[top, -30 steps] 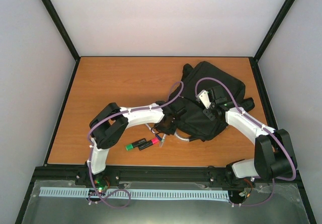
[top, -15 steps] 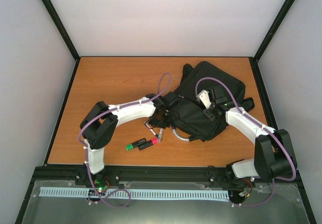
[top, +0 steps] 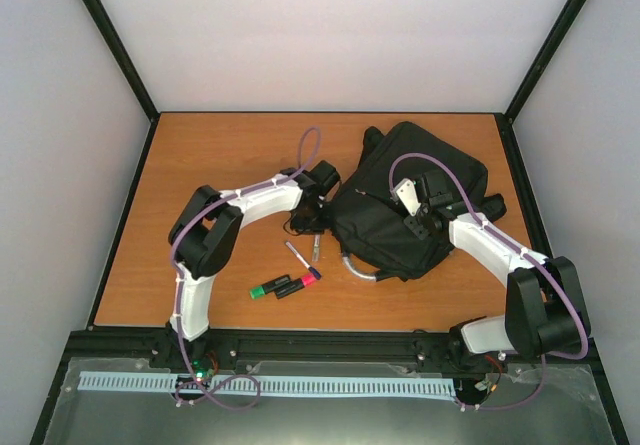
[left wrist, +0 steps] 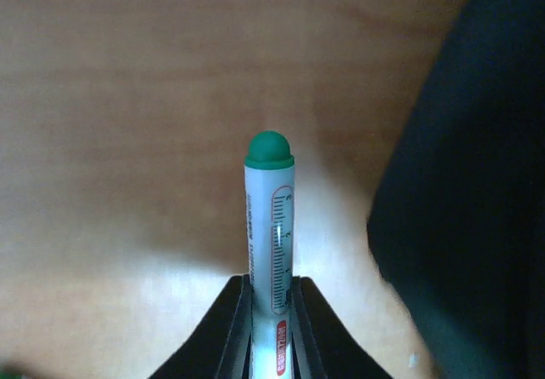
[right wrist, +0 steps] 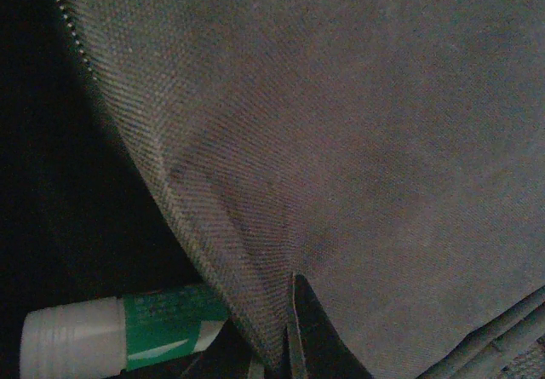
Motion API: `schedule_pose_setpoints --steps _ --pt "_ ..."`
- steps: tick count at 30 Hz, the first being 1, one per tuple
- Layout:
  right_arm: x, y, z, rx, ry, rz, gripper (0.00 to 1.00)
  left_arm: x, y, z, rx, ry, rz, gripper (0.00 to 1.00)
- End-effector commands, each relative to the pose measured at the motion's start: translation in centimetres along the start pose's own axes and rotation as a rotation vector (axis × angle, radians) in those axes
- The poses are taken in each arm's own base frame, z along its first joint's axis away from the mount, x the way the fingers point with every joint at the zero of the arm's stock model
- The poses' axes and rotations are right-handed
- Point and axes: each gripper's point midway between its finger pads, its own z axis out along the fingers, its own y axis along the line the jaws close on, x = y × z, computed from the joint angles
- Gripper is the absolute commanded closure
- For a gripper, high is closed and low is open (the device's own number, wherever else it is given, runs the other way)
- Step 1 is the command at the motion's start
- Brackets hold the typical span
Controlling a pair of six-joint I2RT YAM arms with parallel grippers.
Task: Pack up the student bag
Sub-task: Pick up the stationery from the center of the board, then place the stationery at the center of the board.
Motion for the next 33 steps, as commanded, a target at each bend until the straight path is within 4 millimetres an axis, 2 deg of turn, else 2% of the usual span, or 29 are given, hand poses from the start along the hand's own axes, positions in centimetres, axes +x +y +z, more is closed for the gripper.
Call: schedule_pose_setpoints --steps 1,6,9,11,15,21,28,33 --pt "1.8 1.4 0.2 -0.07 0.066 0.004 0.97 -3.6 -0.1 0.8 -0.03 -0.058 0.022 0.88" --pt "1.8 1.4 0.2 -0.072 0.067 0.004 0.97 -5.4 1.6 0.7 -0.167 -0.105 0.079 0.84" --pt "1.8 1.4 0.3 -0.071 0.068 0.006 0.97 -4.9 2.0 0.3 -0.179 -0.097 0.087 0.68" --pt "1.8 1.4 0.3 -0.072 0.067 0.007 0.97 -4.3 2.4 -0.5 -0.176 -0.099 0.085 0.65" --pt "1.8 1.4 0.2 -0.075 0.066 0.004 0.97 -2.4 3.1 -1.4 -0.156 -0.086 0.086 0.64" --pt "1.8 1.4 0.2 -0.075 0.065 0.005 0.97 0.6 2.7 -1.3 -0.075 -0.028 0.103 0.64" --pt "1.9 1.6 0.4 -0.081 0.072 0.005 0.97 1.3 2.3 -0.6 -0.082 -0.015 0.124 0.61" --pt "2.0 1.4 0.3 -0.077 0.073 0.009 0.97 1.5 2.0 0.0 -0.094 -0.007 0.145 0.65"
